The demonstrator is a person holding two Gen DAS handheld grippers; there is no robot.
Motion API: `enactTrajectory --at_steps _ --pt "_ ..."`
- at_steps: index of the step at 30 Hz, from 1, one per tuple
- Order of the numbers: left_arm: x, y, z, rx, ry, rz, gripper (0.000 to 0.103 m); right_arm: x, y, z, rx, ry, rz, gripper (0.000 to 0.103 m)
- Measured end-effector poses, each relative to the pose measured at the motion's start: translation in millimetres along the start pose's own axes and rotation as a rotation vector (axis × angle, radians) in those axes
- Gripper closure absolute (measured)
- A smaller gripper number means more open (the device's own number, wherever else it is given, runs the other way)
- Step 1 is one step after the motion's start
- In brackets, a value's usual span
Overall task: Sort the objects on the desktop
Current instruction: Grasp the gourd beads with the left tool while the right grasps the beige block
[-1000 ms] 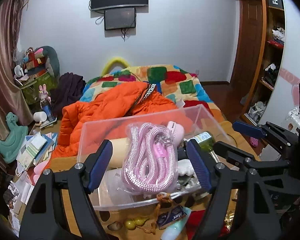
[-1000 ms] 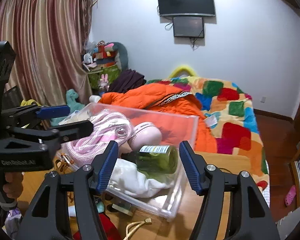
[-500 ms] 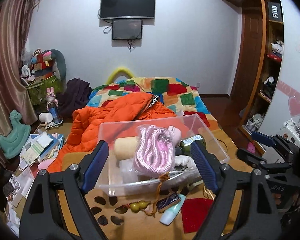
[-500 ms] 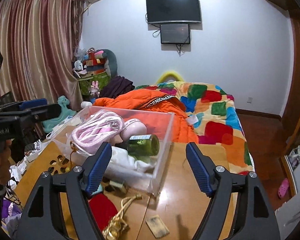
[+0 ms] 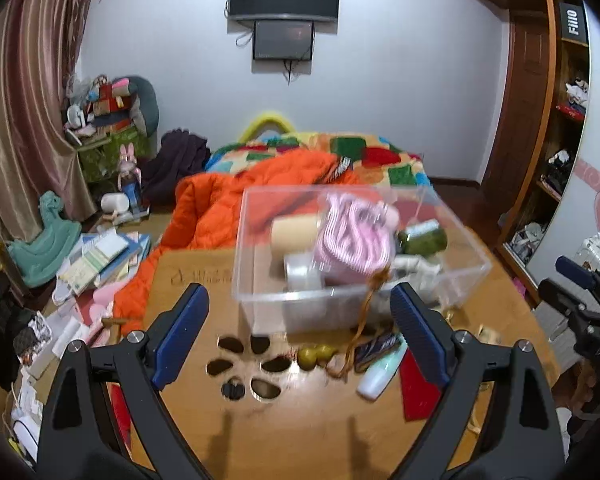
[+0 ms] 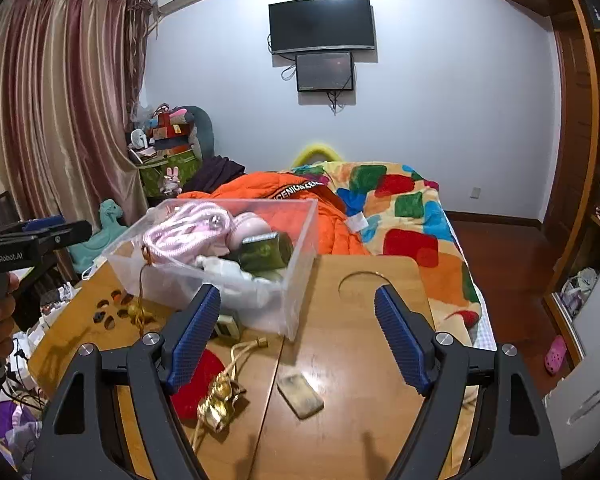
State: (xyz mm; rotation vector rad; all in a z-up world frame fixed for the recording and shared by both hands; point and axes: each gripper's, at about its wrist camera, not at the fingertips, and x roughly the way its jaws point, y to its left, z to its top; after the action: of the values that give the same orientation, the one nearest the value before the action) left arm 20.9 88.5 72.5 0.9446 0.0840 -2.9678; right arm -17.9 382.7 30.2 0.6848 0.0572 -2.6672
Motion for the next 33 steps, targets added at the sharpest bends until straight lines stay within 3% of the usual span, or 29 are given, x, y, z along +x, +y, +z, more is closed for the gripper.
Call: enactTrajectory --at_steps 11,19,21,27,33 --pt "46.1 8.2 -42.5 -0.050 0.166 -0.025 0.010 26.4 -18.5 -41.8 0.112 0.122 -0.007 0.026" --pt "73.4 -3.6 -54.7 -0.041 0.233 -0.032 0.010 44.5 -16.8 -60.1 0.116 0.204 0.011 0.026" --pt "79.6 -4.4 -54.1 -0.046 0.248 -0.033 0.010 49.4 -13.2 -62.3 0.104 0.219 0.010 0.030" --pt "90.9 -7.0 -52.7 -0.049 0.265 -0.018 0.010 59.6 -1.4 -66.7 0.034 0.264 -0.010 0.056" --pt "93.0 -15.5 -52.4 -0.007 0.247 0.036 0.028 61.3 4.5 -67.7 -0.005 0.254 -0.012 0.072"
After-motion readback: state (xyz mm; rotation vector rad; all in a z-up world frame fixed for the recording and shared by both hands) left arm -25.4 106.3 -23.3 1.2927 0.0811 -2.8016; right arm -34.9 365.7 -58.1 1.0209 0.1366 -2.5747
